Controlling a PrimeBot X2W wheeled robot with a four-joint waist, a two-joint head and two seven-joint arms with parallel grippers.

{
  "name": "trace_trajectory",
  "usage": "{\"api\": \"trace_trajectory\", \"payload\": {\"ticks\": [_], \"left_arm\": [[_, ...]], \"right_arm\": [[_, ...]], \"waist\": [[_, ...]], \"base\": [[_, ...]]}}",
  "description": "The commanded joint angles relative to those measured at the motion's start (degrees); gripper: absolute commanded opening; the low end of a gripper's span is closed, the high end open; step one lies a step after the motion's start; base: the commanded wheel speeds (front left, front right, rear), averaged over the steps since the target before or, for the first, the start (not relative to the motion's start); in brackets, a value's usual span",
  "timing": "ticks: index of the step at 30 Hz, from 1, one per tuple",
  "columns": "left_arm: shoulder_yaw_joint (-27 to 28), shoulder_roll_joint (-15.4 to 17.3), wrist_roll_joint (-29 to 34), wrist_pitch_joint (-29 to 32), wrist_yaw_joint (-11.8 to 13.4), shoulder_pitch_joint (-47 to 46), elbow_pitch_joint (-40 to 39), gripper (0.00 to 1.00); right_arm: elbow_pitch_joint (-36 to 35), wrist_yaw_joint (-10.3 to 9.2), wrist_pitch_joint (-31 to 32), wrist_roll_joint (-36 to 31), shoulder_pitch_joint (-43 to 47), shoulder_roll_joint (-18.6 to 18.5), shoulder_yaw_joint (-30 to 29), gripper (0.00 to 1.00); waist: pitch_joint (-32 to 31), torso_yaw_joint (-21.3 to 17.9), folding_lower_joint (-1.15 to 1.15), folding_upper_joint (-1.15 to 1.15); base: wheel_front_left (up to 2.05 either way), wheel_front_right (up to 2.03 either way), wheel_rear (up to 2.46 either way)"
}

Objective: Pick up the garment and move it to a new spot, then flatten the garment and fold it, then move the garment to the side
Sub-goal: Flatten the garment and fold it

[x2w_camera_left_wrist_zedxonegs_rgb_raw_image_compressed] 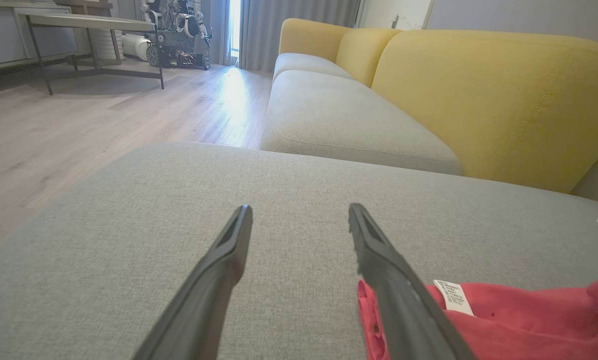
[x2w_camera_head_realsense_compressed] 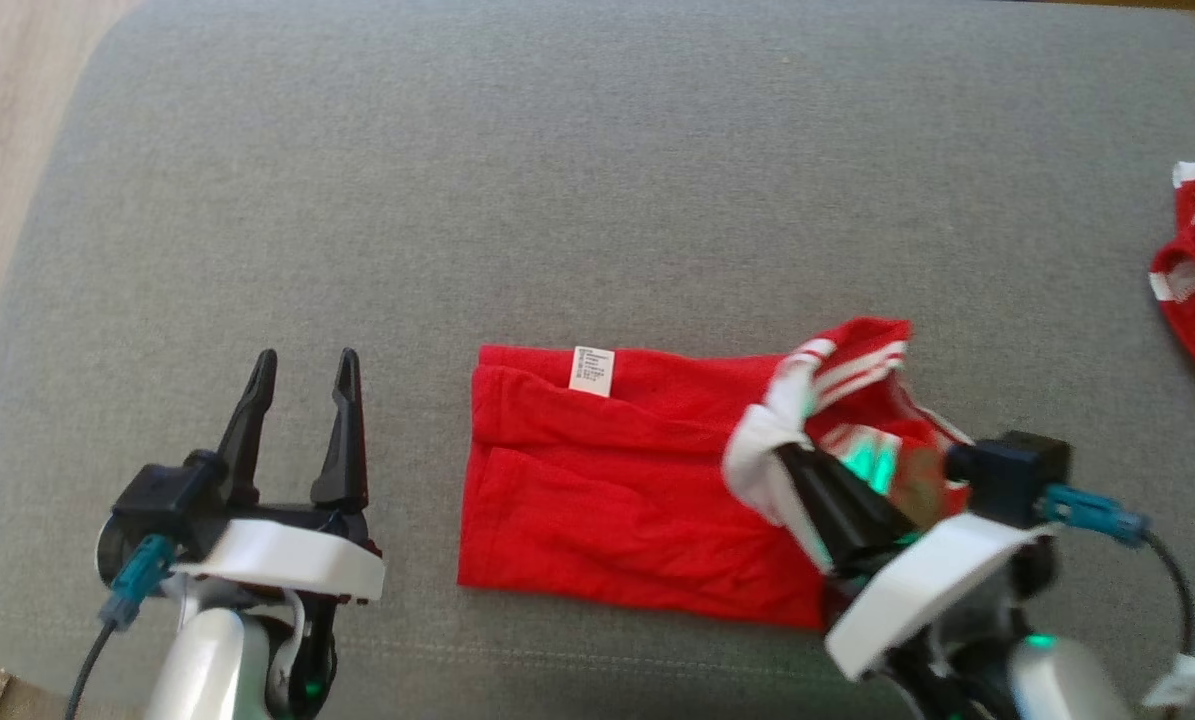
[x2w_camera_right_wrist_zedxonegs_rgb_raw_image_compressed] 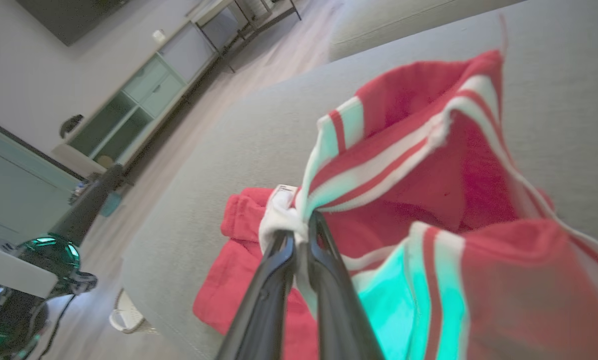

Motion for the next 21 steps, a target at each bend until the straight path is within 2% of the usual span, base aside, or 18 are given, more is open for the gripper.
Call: {"api": "trace_trajectory", "payload": {"ticks": [1,7,21], "left_arm": [[1.35,0.21,-0.10,-0.69,-0.15,-1.18,-1.69,1.00],[0.35,0.20,-0.53,-0.69,-0.08,-1.28,-1.51,1.00],[-1.24,0.20,-1.43,-0.69,0.12,-2.61,-1.41,1.00]], "right_arm": [[-0.80,0.19,-2.04,2.35,-3.57,-0.40,3.34,0.00],[6.48,0.19,-8.81,7.25,-8.64,-0.40,12.39,0.00],[22.70,0.19,-18.35,12.63,-19.40,-0.39,22.91,0.00]], "waist": [[0.04,0.47,0.00,0.00],[0.25,1.67,0.00,0.00],[2.53,3.03,0.00,0.00]], "base": [[0.00,0.00,0.00],[0.00,0.00,0.00],[0.00,0.00,0.00]]}}
